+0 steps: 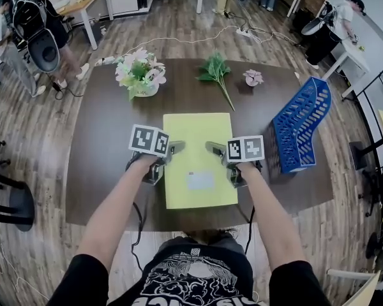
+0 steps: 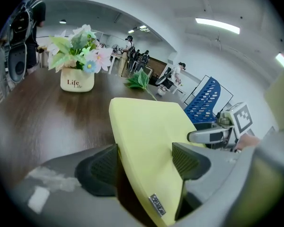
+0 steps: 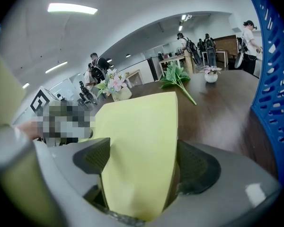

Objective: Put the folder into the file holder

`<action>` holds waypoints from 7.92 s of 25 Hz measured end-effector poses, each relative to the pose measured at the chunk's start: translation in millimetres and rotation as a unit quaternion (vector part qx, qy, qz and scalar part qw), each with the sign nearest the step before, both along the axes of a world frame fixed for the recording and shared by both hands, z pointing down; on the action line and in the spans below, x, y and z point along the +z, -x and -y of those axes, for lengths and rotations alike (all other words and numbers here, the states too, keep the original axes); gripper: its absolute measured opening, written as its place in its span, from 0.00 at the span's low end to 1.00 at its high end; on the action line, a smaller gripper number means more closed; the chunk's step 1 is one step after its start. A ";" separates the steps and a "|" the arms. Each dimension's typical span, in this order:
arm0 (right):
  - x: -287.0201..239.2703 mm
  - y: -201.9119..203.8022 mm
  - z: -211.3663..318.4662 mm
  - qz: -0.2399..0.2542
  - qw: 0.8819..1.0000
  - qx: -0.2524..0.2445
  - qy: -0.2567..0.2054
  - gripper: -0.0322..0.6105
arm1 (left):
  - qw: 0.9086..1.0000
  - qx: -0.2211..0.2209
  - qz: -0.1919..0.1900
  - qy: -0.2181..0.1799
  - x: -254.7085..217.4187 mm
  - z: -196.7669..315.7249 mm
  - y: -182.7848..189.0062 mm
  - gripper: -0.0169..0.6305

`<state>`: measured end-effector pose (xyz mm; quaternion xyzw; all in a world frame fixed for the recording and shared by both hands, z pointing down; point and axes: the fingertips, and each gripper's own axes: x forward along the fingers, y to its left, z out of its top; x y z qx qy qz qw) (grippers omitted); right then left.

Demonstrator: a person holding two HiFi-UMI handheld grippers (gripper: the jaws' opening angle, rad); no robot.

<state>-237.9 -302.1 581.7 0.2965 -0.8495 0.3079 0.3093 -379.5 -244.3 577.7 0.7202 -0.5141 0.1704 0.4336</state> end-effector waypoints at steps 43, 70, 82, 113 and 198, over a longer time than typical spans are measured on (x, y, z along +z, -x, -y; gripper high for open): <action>-168.0 -41.3 -38.5 0.123 0.921 -0.121 -0.349 0.73 | 0.942 -0.160 0.189 -0.228 -178.9 -69.7 -58.6 0.56; -180.9 -81.5 -89.5 0.190 0.885 -0.253 -0.342 0.64 | 0.915 -0.225 0.254 -0.220 -182.8 -139.4 -103.7 0.56; -189.7 -94.3 -94.2 0.240 0.862 -0.325 -0.306 0.64 | 0.918 -0.222 0.244 -0.219 -181.9 -146.6 -109.4 0.56; -209.1 -51.4 -117.3 0.297 0.756 -0.566 -0.140 0.79 | 0.914 -0.235 0.259 -0.205 -179.1 -146.1 -111.7 0.56; -266.5 -288.3 -122.1 0.136 0.874 0.200 -0.422 0.38 | 0.933 0.173 0.054 -0.311 -187.1 -10.6 -279.1 0.56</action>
